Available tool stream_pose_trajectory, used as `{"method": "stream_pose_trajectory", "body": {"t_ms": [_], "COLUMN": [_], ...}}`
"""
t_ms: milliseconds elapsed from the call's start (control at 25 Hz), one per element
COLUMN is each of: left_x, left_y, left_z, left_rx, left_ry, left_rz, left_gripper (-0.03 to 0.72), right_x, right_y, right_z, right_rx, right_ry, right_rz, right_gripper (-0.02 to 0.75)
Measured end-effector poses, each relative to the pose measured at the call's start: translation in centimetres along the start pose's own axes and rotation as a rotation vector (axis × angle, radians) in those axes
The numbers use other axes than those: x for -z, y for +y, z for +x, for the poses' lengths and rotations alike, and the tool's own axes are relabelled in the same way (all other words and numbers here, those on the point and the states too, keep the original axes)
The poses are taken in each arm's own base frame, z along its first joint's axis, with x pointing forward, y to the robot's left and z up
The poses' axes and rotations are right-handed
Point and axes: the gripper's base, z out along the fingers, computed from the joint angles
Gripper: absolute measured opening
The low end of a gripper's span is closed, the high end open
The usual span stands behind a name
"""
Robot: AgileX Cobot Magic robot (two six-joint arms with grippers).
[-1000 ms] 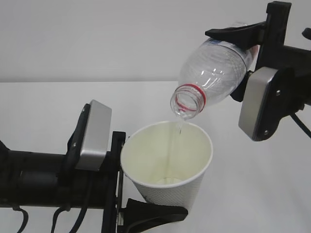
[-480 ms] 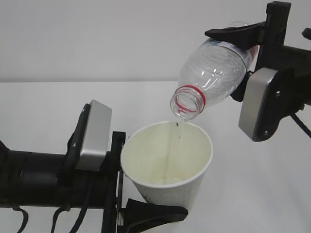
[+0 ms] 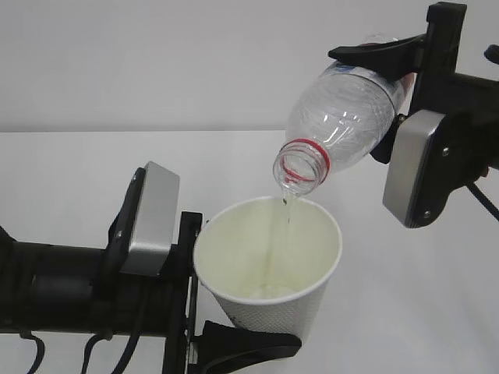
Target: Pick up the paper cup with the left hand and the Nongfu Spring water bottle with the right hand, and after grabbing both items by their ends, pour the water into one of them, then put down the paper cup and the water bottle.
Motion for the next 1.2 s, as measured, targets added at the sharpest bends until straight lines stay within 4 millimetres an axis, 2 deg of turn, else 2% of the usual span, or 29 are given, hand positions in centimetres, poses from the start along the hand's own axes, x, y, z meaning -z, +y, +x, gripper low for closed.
{"method": "stream_pose_trajectory", "body": {"t_ms": [1200], "left_x": [0.00], "left_y": [0.00], "left_z": [0.00], "left_rx": [0.000], "left_ry": [0.000], "left_rz": [0.001], "left_gripper": [0.549], "right_x": [0.00], "right_y": [-0.05], "right_z": [-0.04], "right_rx": [0.011], "right_ry": [-0.004], "right_rz": [0.005], "right_gripper": [0.448]}}
